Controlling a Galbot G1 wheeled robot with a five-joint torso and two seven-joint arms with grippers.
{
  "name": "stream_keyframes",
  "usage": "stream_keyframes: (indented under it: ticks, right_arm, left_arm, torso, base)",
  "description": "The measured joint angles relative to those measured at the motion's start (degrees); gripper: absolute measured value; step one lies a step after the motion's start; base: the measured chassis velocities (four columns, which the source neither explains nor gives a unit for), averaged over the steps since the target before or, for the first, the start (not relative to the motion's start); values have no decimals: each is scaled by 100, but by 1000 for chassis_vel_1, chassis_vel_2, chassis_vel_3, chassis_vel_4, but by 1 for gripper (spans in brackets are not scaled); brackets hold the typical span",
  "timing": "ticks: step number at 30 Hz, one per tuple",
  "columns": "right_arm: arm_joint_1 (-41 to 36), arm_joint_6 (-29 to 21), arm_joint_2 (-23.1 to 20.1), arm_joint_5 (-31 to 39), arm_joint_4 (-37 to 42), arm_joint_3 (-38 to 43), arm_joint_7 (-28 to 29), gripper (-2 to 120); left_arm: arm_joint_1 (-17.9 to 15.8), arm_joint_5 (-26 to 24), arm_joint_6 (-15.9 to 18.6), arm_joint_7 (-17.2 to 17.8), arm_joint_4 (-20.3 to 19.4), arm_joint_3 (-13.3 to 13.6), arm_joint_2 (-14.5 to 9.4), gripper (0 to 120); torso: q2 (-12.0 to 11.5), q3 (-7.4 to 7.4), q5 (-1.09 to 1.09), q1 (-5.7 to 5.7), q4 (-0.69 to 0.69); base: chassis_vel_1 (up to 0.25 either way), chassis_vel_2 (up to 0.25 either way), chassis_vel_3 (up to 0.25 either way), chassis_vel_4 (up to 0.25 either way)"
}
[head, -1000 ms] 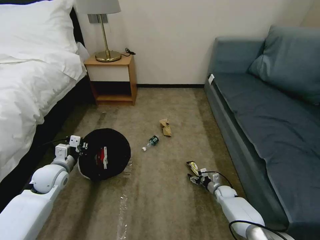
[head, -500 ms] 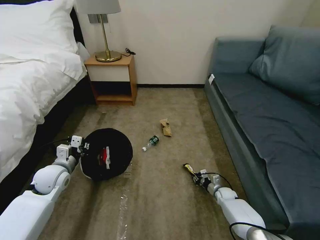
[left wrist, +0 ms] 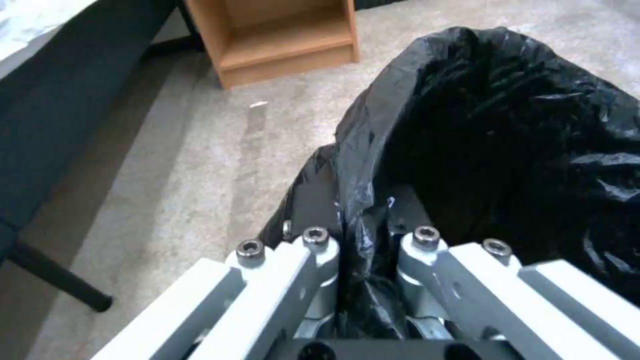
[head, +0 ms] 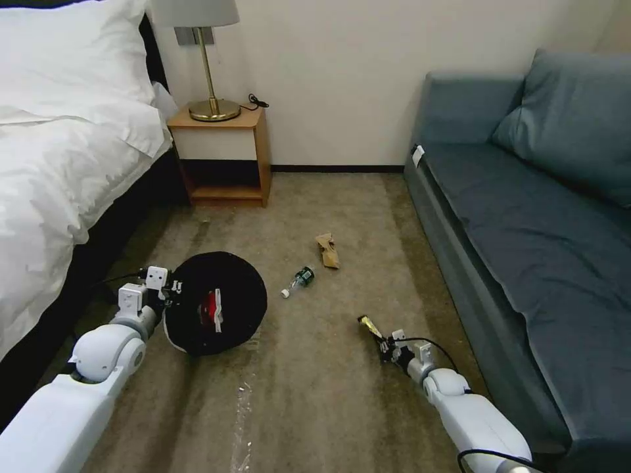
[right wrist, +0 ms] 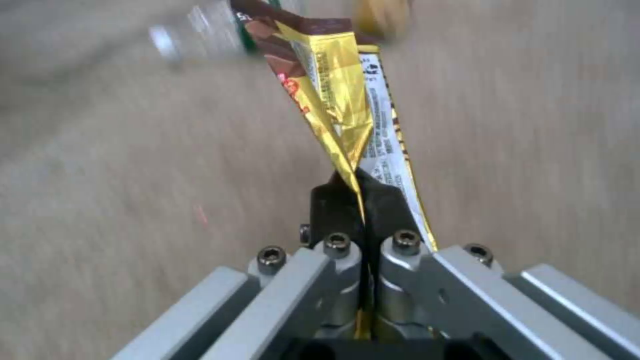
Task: Pick up the trash bin, then pick up the garbage on the floor and place it into the trash bin.
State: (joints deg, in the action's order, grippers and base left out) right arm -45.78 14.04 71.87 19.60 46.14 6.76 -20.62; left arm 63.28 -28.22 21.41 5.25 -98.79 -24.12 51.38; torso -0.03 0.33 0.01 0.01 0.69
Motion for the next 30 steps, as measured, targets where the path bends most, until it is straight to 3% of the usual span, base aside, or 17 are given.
stream_keyframes:
  ticks: [8, 14, 16, 17, 19, 24, 26, 30]
  right_arm:
    - [-238, 246, -109, 121, 1368, -440, 53, 0]
    - [-16, -7, 77, 473, 2219, -1000, 380, 0]
    - [155, -278, 195, 1110, 2793, -1501, 695, 0]
    - [155, -278, 195, 1110, 2793, -1501, 695, 0]
    - [400, -562, 338, 1962, 3229, -2048, 1008, 0]
    - [708, -651, 663, 2352, 3237, -2532, 1061, 0]
    - [799, -561, 1051, 2204, 2739, -2771, 935, 0]
    - [794, -503, 1260, 2048, 2400, -2844, 836, 0]
  left_arm:
    - [-144, 21, -57, 58, 101, 149, 180, 6]
    - [-279, 32, -150, 56, 247, 262, 267, 6]
    - [-351, 15, -191, 54, 299, 308, 304, 6]
    - [-351, 15, -191, 54, 299, 308, 304, 6]
    - [-373, -13, -230, 46, 319, 305, 325, 6]
    - [-330, -41, -263, 62, 341, 190, 363, 6]
    - [-322, -191, -269, 225, 342, 165, 469, 6]
    - [-302, -209, -279, 252, 341, 148, 520, 6]
  torso:
    - [0, -1, -2, 0, 1]
    - [0, -1, -2, 0, -1]
    - [0, -1, -3, 0, 0]
    - [0, -1, -3, 0, 0]
    - [0, -1, -3, 0, 0]
    - [0, -2, -2, 0, -2]
    - [0, -2, -3, 0, -1]
    - [0, -1, -3, 0, 0]
  base:
    - [0, 0, 0, 0]
    - [0, 0, 0, 0]
    - [0, 0, 0, 0]
    - [0, 0, 0, 0]
    - [0, 0, 0, 0]
    - [0, 0, 0, 0]
    - [0, 0, 0, 0]
    - [0, 0, 0, 0]
